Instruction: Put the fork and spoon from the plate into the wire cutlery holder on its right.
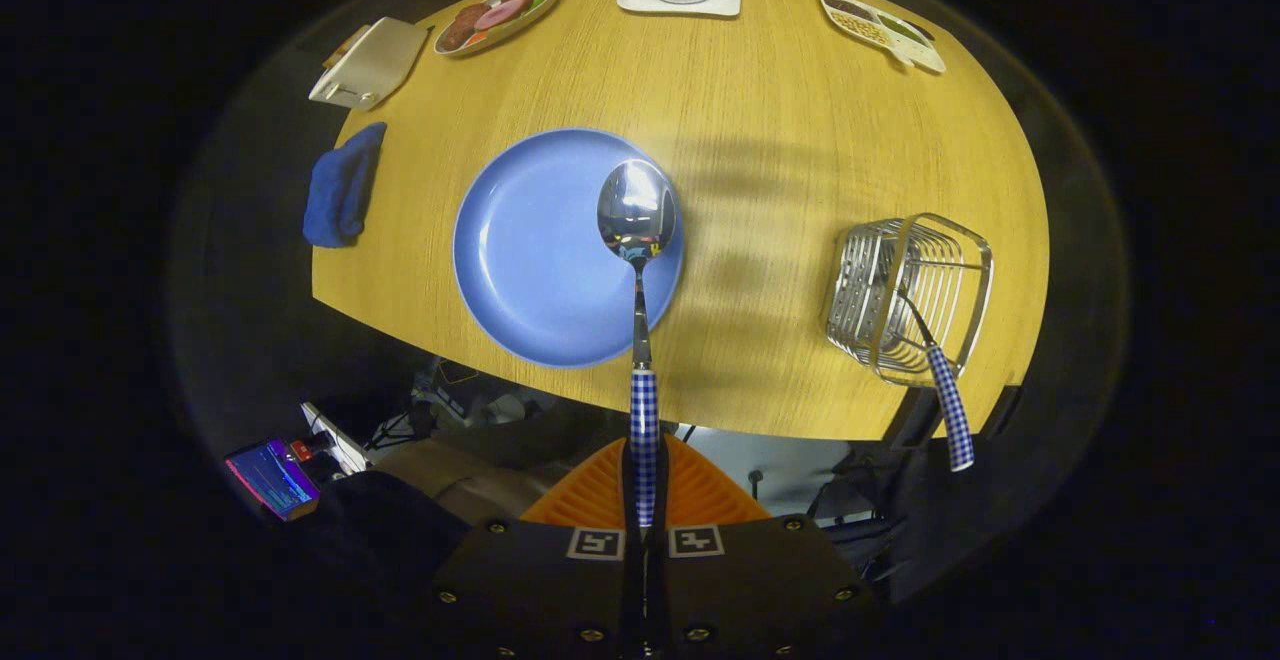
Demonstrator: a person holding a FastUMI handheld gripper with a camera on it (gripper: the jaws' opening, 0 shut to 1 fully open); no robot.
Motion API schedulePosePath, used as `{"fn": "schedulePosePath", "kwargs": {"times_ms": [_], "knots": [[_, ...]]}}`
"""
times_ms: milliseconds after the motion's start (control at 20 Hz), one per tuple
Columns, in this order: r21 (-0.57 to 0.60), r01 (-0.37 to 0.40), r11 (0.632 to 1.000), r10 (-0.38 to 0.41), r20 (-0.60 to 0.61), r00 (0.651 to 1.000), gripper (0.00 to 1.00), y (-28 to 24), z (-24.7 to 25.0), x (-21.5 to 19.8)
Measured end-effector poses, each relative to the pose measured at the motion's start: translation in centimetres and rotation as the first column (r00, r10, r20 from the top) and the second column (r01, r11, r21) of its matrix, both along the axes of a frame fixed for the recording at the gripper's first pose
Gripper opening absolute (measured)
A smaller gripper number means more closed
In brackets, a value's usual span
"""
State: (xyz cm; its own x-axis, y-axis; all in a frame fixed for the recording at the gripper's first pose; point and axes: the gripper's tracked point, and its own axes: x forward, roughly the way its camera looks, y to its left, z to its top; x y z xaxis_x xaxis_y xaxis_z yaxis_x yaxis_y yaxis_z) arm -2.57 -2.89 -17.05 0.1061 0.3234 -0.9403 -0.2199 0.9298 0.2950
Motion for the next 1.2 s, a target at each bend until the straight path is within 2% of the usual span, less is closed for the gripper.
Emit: {"fn": "schedulePosePath", "kwargs": {"times_ms": [400,750,1200], "knots": [[0.018,0.044,0.999,-0.044,-0.029,0.999,0.02,-4.4,1.9,-1.5],[0.009,0.092,0.996,-0.090,-0.122,0.988,0.02,-8.5,2.7,-3.2],[0.058,0.231,0.971,-0.210,-0.250,0.945,0.02,-11.6,2.8,-2.5]]}}
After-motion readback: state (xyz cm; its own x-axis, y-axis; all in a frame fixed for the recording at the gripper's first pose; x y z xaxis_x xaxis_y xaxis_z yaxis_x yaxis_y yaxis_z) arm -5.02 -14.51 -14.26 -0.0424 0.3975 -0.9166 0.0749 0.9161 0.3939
